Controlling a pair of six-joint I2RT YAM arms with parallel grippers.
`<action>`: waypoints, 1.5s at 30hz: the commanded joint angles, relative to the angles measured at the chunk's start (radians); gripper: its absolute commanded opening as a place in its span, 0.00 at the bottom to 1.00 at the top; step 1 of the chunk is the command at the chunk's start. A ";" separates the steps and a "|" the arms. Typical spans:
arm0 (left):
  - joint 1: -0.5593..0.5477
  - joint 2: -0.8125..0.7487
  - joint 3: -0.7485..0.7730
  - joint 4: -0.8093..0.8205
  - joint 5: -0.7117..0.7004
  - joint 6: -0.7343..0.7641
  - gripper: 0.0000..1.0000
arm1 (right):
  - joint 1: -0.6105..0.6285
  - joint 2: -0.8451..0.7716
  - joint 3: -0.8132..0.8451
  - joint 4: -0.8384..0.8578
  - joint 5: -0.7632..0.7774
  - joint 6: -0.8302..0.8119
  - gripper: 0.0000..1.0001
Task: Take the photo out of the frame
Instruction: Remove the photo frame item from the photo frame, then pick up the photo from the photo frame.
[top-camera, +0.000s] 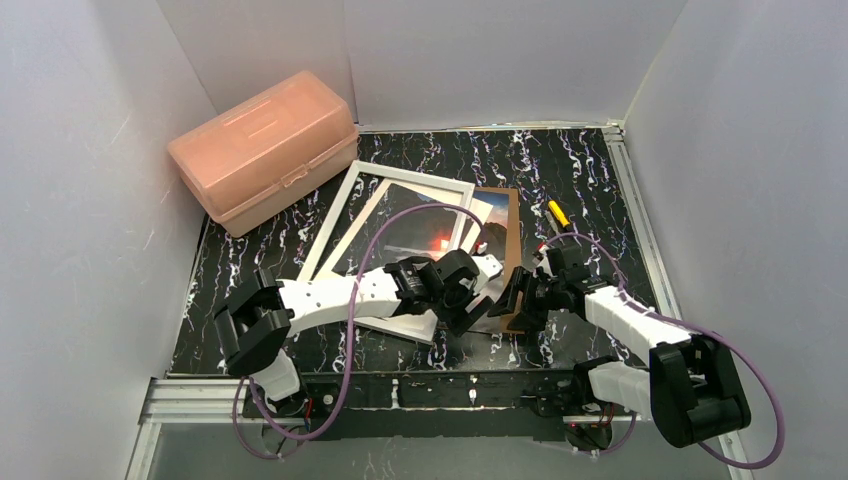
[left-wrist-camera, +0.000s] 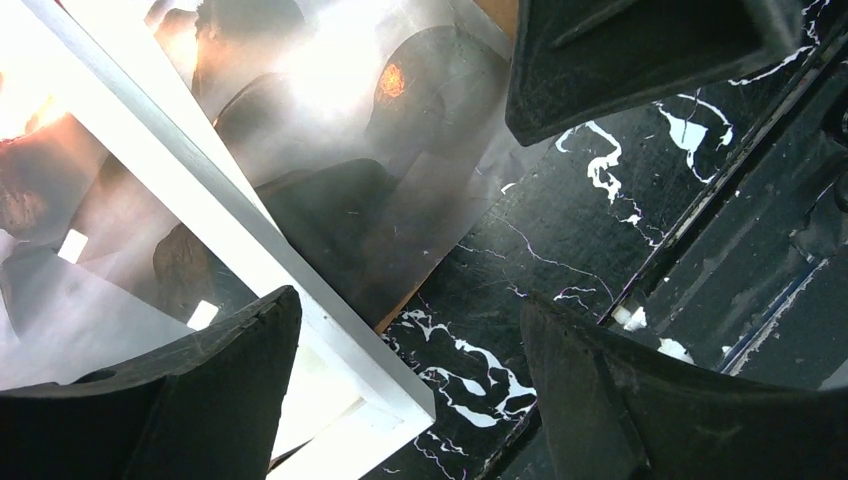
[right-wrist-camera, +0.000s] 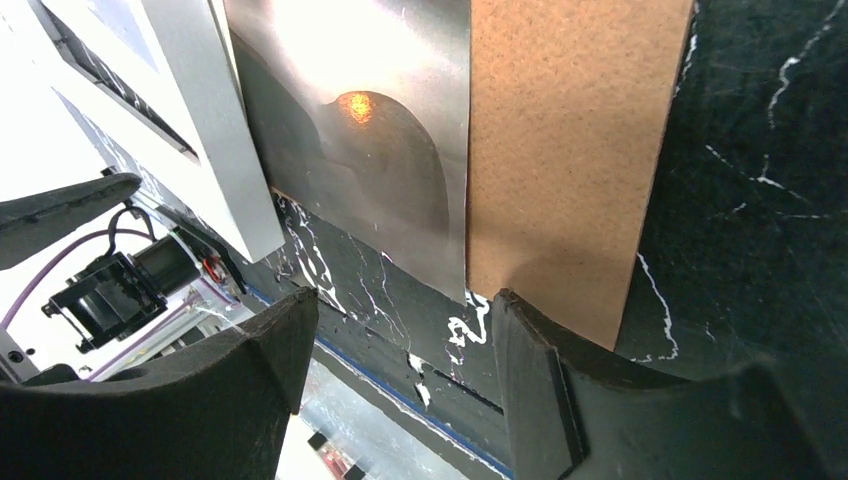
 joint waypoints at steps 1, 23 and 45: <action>0.010 -0.077 -0.026 0.046 -0.012 0.004 0.79 | 0.024 0.029 -0.013 0.102 -0.016 0.032 0.71; 0.021 -0.121 -0.092 0.086 0.003 0.012 0.79 | 0.044 0.017 -0.022 0.288 -0.093 0.147 0.65; 0.021 -0.049 -0.082 0.108 -0.035 0.006 0.79 | 0.045 0.181 0.100 0.331 -0.062 0.089 0.59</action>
